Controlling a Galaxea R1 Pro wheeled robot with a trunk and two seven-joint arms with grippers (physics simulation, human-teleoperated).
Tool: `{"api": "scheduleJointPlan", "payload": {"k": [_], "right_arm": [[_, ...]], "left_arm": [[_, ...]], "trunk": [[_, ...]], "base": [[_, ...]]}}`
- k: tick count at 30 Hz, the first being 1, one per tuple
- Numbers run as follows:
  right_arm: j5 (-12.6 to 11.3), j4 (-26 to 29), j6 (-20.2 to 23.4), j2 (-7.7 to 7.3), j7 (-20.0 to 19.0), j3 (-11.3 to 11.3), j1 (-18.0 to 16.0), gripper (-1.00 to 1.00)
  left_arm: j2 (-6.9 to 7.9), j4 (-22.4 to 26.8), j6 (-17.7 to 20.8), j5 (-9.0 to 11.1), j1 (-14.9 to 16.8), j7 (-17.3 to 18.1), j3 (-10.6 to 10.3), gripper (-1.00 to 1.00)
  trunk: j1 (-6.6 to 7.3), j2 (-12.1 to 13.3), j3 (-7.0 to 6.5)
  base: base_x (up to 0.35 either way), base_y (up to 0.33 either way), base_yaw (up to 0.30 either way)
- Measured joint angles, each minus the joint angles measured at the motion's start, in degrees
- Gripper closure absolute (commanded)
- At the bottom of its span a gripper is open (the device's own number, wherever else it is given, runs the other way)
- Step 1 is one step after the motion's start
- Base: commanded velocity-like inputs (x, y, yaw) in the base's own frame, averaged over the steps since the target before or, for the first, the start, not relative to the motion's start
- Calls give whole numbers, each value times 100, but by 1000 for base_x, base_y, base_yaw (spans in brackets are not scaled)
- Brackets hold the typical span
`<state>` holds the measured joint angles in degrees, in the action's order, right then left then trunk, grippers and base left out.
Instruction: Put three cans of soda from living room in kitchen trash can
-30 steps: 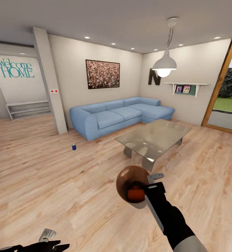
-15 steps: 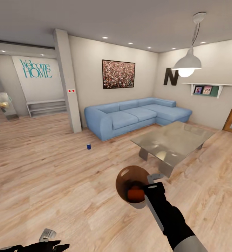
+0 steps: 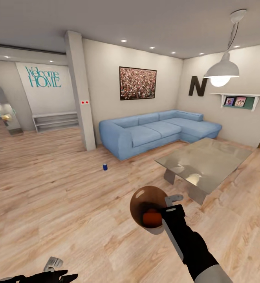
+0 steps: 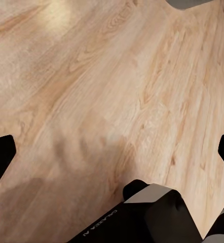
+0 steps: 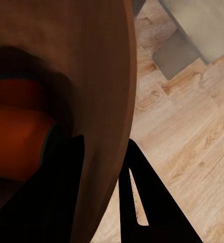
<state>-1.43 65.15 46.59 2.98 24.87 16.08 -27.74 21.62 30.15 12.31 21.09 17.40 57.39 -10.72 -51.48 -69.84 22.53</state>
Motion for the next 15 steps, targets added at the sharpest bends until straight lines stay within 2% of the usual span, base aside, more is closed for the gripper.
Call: {"api": "scheduleJointPlan", "payload": {"k": [15], "right_arm": [[2,0,1,0,0,0,0,100]], "left_arm": [[0,-4,0,0,0,0,0,-100]], "trunk": [[0,0,0]], "base": [[253,275,0]]}}
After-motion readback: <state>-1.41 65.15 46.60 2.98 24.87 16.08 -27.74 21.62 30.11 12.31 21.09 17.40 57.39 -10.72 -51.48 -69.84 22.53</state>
